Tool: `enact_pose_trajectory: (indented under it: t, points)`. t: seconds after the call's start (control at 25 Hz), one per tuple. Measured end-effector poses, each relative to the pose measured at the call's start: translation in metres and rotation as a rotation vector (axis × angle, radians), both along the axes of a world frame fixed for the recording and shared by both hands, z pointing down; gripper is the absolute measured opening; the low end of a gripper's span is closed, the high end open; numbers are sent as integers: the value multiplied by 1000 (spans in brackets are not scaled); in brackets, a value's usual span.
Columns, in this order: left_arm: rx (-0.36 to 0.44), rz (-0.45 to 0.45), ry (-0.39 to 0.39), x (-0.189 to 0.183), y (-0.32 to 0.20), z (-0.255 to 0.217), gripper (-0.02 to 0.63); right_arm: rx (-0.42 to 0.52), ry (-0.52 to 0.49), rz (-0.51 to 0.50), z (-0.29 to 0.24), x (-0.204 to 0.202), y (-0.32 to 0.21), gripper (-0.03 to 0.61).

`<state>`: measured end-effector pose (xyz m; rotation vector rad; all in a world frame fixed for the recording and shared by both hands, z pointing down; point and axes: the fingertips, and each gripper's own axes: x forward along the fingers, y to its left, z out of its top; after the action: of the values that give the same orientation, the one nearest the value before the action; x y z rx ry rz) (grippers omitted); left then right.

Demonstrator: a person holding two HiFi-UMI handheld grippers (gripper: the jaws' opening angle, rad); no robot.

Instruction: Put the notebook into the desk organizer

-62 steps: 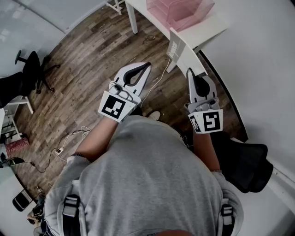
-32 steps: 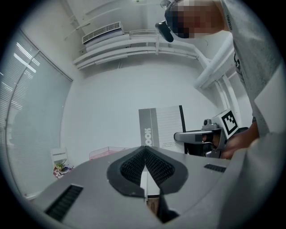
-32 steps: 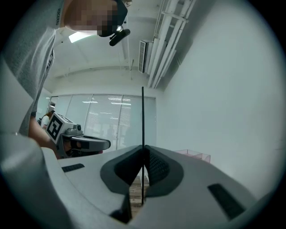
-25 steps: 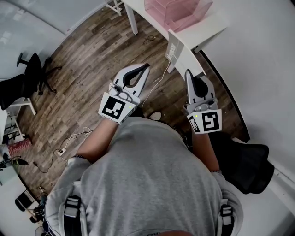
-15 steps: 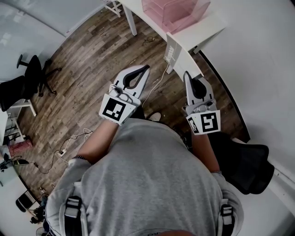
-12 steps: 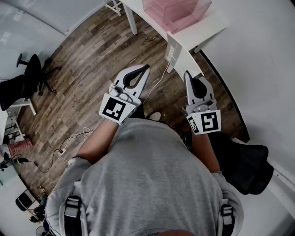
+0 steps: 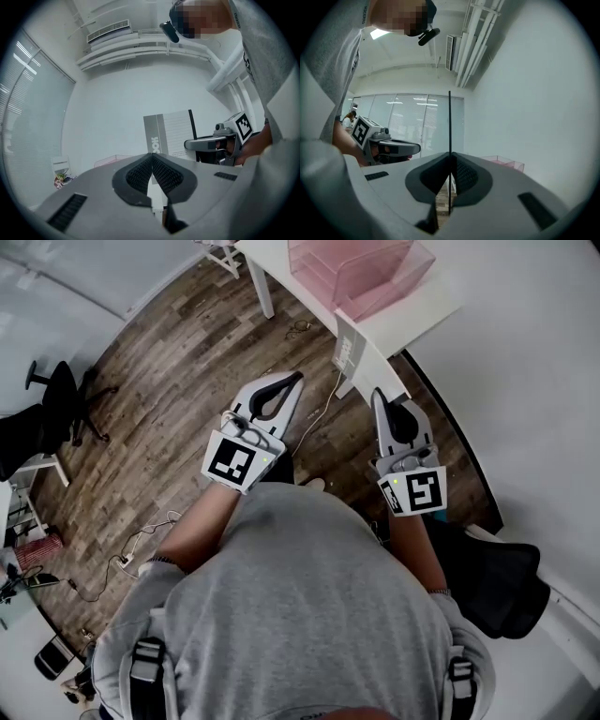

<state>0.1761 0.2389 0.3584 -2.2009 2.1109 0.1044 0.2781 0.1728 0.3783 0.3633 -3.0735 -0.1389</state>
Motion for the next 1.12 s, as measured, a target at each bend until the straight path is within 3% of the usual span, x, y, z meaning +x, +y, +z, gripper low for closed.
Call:
enact_pose_trajectory:
  t: [0.36, 0.6, 1.12]
  points:
    - [17, 31, -20, -63, -36, -10, 20, 4, 4, 16, -8, -69, -30, 15]
    - [21, 50, 8, -110, -45, -14, 20, 15, 18, 38, -17, -114, -39, 15]
    - [26, 116, 14, -219, -68, -14, 20, 11, 49, 137, -16, -212, -64, 15]
